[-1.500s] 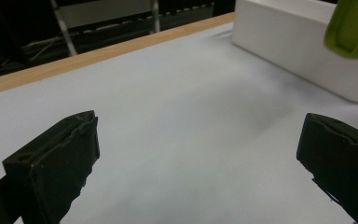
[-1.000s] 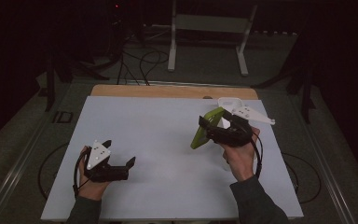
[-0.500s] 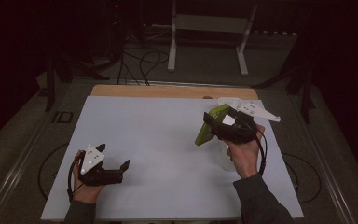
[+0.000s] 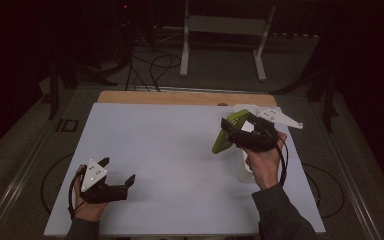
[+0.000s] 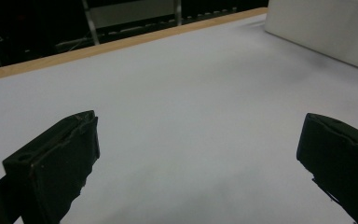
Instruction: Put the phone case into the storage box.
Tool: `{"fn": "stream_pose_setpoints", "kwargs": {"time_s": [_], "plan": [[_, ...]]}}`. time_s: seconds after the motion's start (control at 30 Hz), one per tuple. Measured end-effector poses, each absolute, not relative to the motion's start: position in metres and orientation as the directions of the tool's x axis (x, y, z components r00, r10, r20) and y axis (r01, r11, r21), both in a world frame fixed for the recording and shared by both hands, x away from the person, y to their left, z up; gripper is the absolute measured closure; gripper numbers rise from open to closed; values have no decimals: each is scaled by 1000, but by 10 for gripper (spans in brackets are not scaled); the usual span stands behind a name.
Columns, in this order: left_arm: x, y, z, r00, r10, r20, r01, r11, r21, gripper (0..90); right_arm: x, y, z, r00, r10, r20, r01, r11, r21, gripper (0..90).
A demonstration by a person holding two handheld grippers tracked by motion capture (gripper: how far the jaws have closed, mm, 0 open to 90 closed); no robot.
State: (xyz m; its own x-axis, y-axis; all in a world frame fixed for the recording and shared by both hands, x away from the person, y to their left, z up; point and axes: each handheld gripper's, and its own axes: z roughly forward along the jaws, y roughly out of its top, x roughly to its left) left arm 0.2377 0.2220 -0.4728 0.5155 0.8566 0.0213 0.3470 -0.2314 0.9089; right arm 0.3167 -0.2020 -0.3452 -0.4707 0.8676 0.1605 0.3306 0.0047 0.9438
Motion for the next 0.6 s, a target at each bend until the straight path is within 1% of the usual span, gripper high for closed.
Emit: {"fn": "stream_pose_setpoints", "kwargs": {"time_s": [0.43,0.6], "plan": [[234,227,-474,506,862,24,345,-228,910,0,323,-203,-338,-441,887,137,320,13,947,158],[234,228,-475,500,866,24,346,-225,911,0,328,-207,-338,-415,899,136,327,8,945,158]]}}
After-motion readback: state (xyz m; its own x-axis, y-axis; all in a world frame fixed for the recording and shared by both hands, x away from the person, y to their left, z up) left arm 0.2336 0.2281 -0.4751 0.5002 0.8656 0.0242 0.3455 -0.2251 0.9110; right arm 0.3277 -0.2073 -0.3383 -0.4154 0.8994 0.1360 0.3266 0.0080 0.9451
